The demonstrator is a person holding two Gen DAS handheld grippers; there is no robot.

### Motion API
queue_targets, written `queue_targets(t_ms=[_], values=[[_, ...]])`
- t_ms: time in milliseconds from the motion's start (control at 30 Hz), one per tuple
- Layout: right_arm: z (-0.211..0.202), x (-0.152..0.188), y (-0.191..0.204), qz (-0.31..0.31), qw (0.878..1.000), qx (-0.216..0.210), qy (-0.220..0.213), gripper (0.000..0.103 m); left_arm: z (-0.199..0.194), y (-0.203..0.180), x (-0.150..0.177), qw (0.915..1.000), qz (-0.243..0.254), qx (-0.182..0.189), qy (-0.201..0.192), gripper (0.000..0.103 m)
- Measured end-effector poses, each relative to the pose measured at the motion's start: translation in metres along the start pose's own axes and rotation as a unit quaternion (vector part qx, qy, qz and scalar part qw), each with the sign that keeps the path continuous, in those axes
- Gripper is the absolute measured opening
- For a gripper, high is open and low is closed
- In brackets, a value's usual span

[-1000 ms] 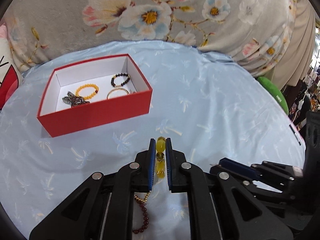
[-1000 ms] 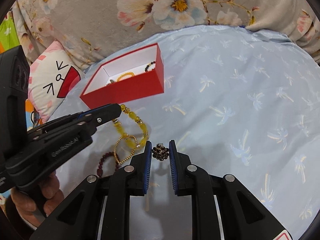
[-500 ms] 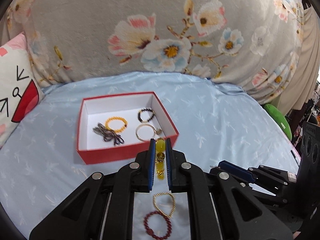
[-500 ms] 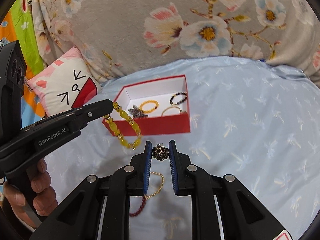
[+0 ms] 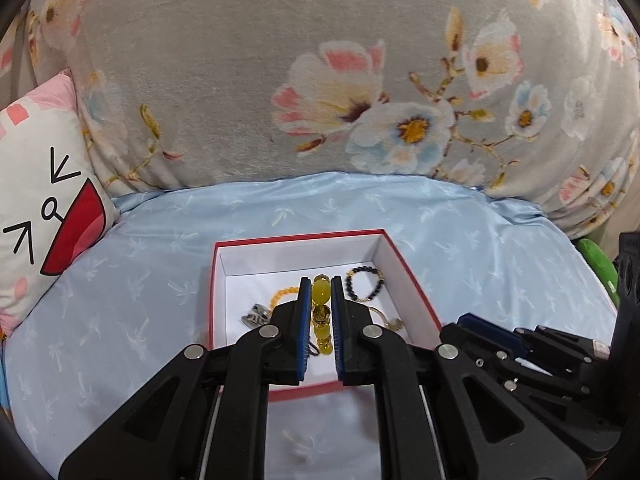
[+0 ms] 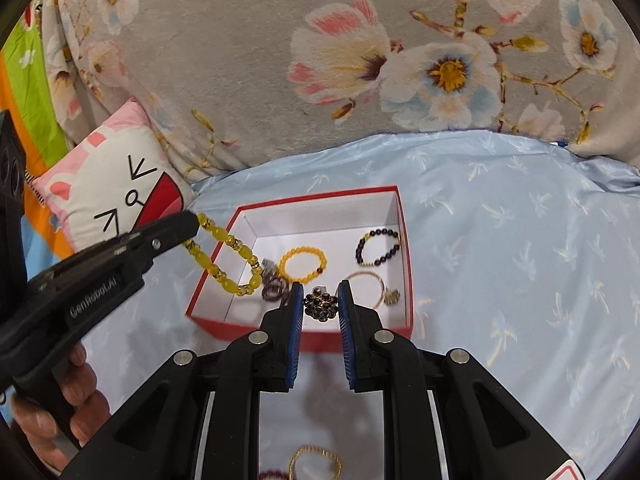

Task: Organize jewelry
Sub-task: 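Carry the yellow bracelet and dark charm over the red box and lower them, then open both tools to release the bracelet and charm into the box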

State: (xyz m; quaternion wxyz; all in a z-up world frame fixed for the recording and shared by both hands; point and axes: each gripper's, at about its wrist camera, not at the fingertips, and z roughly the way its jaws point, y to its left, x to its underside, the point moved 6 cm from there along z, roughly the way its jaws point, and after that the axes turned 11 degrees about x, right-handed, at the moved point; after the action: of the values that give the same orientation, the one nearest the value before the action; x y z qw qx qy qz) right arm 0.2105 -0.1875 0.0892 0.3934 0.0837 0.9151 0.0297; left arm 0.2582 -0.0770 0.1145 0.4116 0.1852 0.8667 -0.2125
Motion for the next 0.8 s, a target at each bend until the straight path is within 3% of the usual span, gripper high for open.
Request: queue_targets(t_ms=[400, 800], values=[[0.064, -0.018, 0.008, -0.012, 1.0, 0.018, 0.021, 0.016, 0.06, 0.036, 0.005, 0.9991, -0.021, -0.023, 0.028, 0.009], [0.1, -0.018, 0.013, -0.022, 0.999, 0.027, 0.038, 0.016, 0.087, 0.053, 0.011, 0.9978, -0.032, -0.036, 0.045, 0.009]])
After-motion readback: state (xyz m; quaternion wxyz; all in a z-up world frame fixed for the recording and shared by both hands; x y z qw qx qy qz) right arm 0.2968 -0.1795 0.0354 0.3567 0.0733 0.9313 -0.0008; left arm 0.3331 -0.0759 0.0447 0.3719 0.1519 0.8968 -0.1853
